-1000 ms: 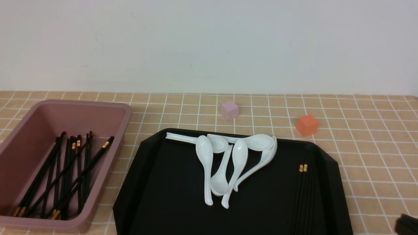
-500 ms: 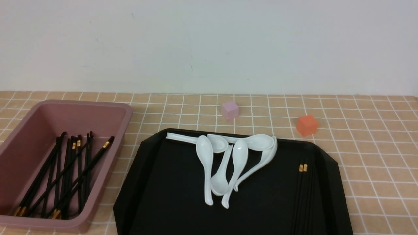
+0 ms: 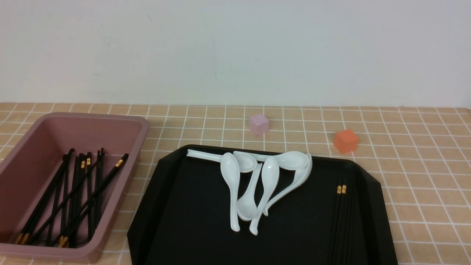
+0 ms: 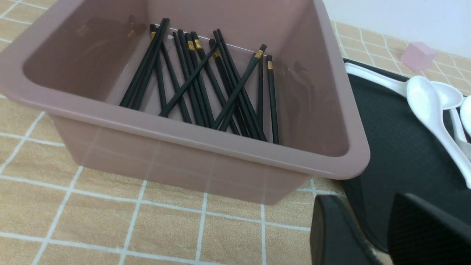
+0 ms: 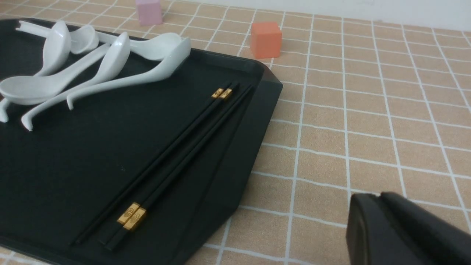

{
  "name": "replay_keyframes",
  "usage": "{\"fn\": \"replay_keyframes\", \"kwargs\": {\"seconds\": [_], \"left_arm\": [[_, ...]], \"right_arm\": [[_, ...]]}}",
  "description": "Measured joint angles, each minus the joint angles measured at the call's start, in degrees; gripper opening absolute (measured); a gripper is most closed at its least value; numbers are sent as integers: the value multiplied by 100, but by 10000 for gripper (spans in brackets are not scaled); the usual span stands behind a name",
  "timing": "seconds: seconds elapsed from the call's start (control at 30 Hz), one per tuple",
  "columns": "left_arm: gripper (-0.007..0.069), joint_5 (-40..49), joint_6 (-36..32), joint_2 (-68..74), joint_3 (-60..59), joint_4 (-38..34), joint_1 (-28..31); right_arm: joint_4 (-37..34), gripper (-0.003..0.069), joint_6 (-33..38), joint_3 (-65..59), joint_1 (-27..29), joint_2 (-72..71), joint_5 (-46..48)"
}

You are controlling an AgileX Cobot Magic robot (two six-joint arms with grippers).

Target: On brown tablecloth take chopsticks from black tray and put them in box.

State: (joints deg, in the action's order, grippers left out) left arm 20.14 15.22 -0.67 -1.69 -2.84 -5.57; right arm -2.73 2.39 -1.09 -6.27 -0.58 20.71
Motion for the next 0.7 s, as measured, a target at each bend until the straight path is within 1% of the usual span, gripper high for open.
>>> {"fn": "replay_keyframes", "kwargs": {"seconds": [0.7], "left_arm": [[239, 0, 0, 0, 0, 0, 0]], "right_arm": [[-2, 97, 0, 1, 0, 0, 18]]}}
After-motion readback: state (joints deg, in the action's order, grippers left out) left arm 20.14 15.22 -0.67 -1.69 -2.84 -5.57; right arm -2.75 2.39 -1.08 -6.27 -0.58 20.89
